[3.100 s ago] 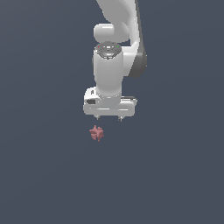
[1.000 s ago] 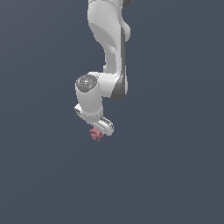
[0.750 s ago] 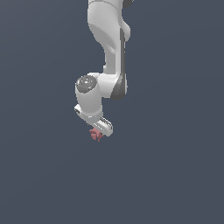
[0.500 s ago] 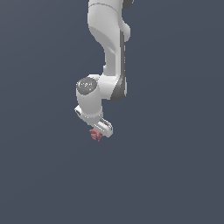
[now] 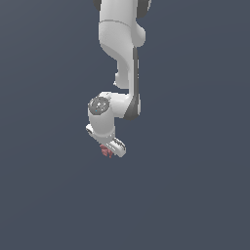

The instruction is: Pick up the object and move it to a goal position.

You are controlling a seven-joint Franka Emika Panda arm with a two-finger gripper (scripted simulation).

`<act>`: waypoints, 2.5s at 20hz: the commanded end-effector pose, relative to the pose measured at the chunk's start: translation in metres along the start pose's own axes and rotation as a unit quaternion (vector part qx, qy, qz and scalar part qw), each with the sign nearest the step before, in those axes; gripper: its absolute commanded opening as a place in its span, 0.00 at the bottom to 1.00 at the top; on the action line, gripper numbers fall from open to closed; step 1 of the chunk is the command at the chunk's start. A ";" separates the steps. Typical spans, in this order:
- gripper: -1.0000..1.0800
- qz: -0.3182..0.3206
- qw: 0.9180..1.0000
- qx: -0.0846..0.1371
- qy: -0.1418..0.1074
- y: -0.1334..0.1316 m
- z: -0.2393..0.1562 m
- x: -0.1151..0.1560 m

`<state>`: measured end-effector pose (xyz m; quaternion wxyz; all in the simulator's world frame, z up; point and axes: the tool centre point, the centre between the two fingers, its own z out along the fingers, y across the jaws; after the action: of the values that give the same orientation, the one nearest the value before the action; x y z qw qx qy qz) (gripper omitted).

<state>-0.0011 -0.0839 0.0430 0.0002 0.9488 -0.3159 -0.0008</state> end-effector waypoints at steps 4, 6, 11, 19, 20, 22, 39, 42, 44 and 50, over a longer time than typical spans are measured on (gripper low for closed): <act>0.00 0.000 1.000 0.000 0.001 -0.001 0.002 0.001; 0.00 0.000 1.000 0.000 0.001 -0.001 0.002 0.001; 0.00 0.000 1.000 0.000 0.001 -0.001 0.002 0.001; 0.00 0.000 1.000 0.001 0.001 -0.010 -0.013 0.001; 0.00 0.000 1.000 0.001 0.001 -0.013 -0.018 0.001; 0.00 0.000 1.000 0.001 0.001 -0.019 -0.029 0.001; 0.00 0.000 1.000 0.000 0.001 -0.108 -0.175 0.003; 0.00 0.000 1.000 0.000 0.001 -0.123 -0.197 0.004; 0.00 0.000 1.000 0.000 0.001 -0.130 -0.210 0.004; 0.00 0.000 1.000 0.000 0.001 -0.147 -0.234 0.006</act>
<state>0.0898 0.0277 0.2718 0.0001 0.9488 -0.3158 0.0006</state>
